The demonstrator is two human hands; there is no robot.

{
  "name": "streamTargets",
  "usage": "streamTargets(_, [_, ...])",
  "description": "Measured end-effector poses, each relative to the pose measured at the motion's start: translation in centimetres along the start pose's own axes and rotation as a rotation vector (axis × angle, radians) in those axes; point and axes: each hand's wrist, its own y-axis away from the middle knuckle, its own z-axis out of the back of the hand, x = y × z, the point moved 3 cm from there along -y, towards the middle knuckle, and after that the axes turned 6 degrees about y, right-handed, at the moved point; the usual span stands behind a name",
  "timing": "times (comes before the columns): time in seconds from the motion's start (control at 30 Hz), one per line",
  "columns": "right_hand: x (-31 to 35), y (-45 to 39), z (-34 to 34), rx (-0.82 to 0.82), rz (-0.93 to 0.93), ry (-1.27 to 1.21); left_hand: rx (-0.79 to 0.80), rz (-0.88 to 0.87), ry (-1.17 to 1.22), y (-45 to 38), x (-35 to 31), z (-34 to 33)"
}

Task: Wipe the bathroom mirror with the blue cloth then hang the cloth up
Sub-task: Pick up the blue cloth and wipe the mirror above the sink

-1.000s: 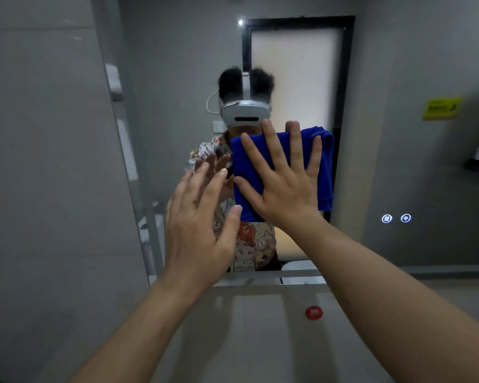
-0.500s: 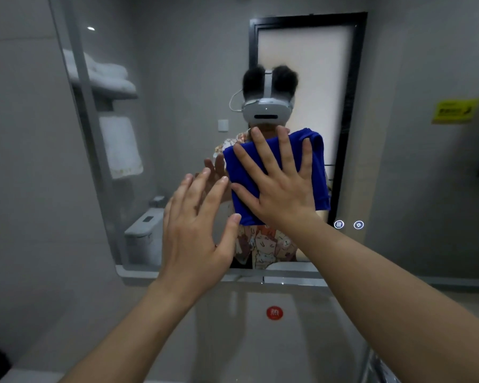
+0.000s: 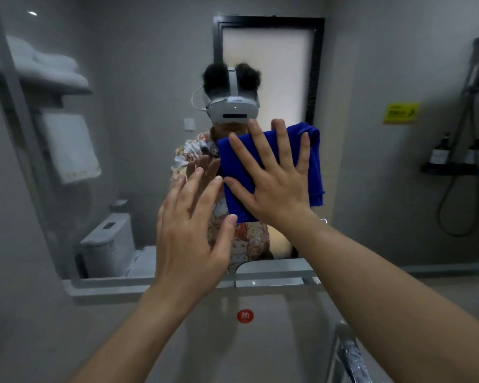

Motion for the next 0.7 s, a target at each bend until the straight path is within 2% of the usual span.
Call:
streamTargets(0.2, [-4.3,1.2,0.1,0.055,-0.030,0.020,-0.008,-0.031,0.017,0.0,-3.0,-3.2])
streamTargets(0.47, [-11.4,4.1,-0.3,0.031,-0.019,-0.002,-0.002,-0.028,-0.029,0.1,-9.4,-9.0])
streamTargets(0.7, [-21.4,8.5,-0.3,0.043,-0.042,0.005,0.003,-0.009,-0.044,1.1,-16.7,-16.0])
